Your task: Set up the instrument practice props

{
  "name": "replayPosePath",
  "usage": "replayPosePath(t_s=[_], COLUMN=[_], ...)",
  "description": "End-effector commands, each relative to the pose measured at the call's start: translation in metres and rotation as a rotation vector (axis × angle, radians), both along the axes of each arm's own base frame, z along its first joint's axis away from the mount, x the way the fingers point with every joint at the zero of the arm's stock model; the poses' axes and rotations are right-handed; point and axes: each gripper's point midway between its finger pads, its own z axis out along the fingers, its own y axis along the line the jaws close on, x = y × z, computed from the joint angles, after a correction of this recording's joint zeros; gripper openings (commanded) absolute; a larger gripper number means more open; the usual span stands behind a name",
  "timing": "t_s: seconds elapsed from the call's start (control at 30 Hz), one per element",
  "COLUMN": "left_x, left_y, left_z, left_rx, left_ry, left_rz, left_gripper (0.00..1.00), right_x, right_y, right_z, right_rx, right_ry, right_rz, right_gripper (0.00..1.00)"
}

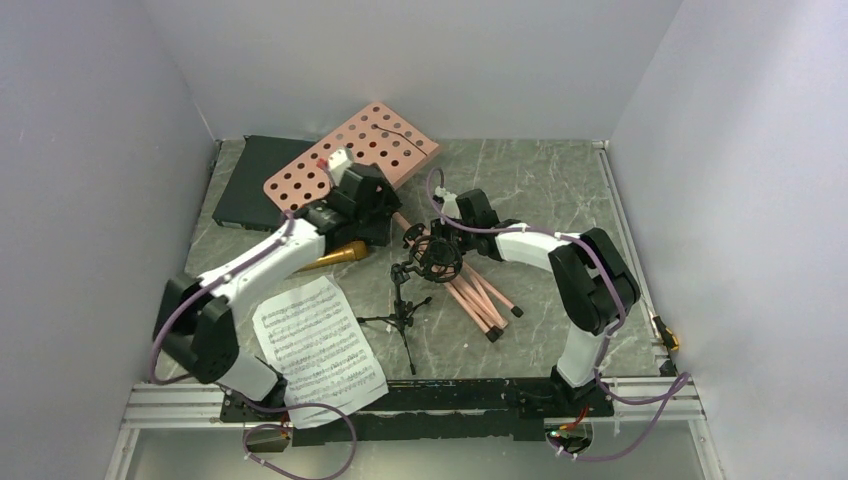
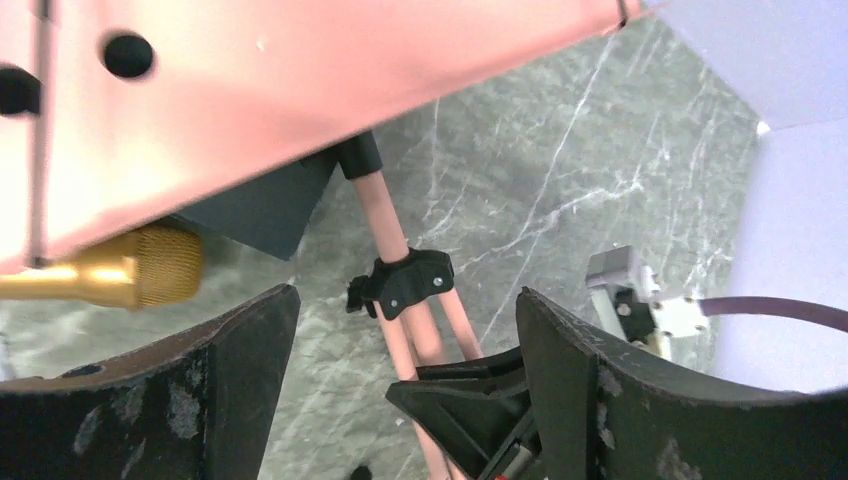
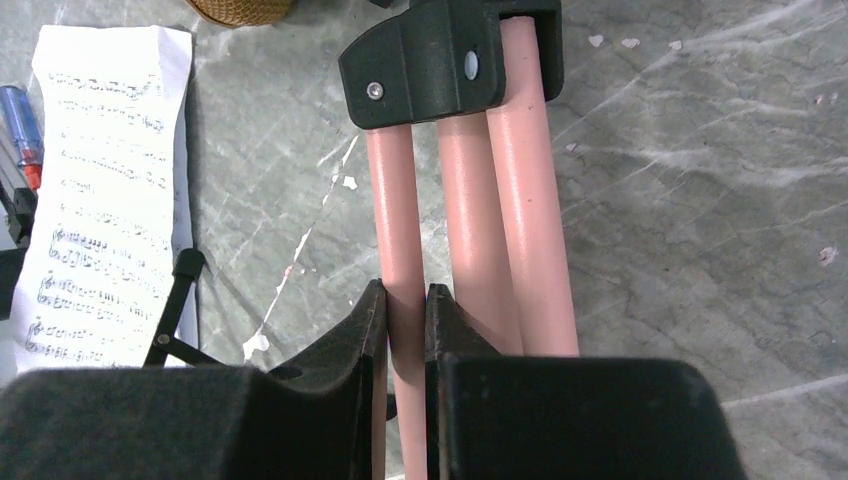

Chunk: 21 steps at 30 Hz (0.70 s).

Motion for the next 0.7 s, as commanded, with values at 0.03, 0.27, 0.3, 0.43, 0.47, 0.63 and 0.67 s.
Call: replayPosePath(t_s=[0.03,0.27,0.3,0.43,0.47,0.63,0.67], left_x=[-0.008,-0.03,-0.032,-0.043,-0.043,-0.05,-0.05], left_y=[0.038,0.08,0.089,0.12,0.128,0.156,0.158], left_z=[0.045,0.054,0.05,0.026,0.021,-0.008,-0.01], left_rx=[0.007,-0.051,-0.071,-0.238,-0.3,-0.595,-0.615], left_ry=[-0.027,0.03,0.044,0.086,0.081,0.023,0.001], left_rz=[-0.12,-0.195,-0.186,-0.138,-0.122,-0.049,-0.046], left_gripper=[0.87,0.89,0.9,0.9,0.9,0.87,0.87], right_x=[-0.048,-0.051,-0.051,-0.054,-0.054,-0.058,-0.058], right_y=[-0.021,-0.024,-0.024,-0.024,-0.025,-0.026,-0.027], right_z=[-0.037,-0.035,-0.035,-0.036,-0.036,-0.037,-0.038], right_rx=[-0.12,-0.128,-0.127,-0.125,-0.123,-0.125,-0.126], right_ry=[0.213,0.208,0.208,0.212,0.215,0.22,0.221], right_rz=[-0.033,-0.032,-0.032,-0.027,-0.027,-0.023,-0.025], right_gripper=[0.0,0.0,0.0,0.0,0.0,0.0,0.0])
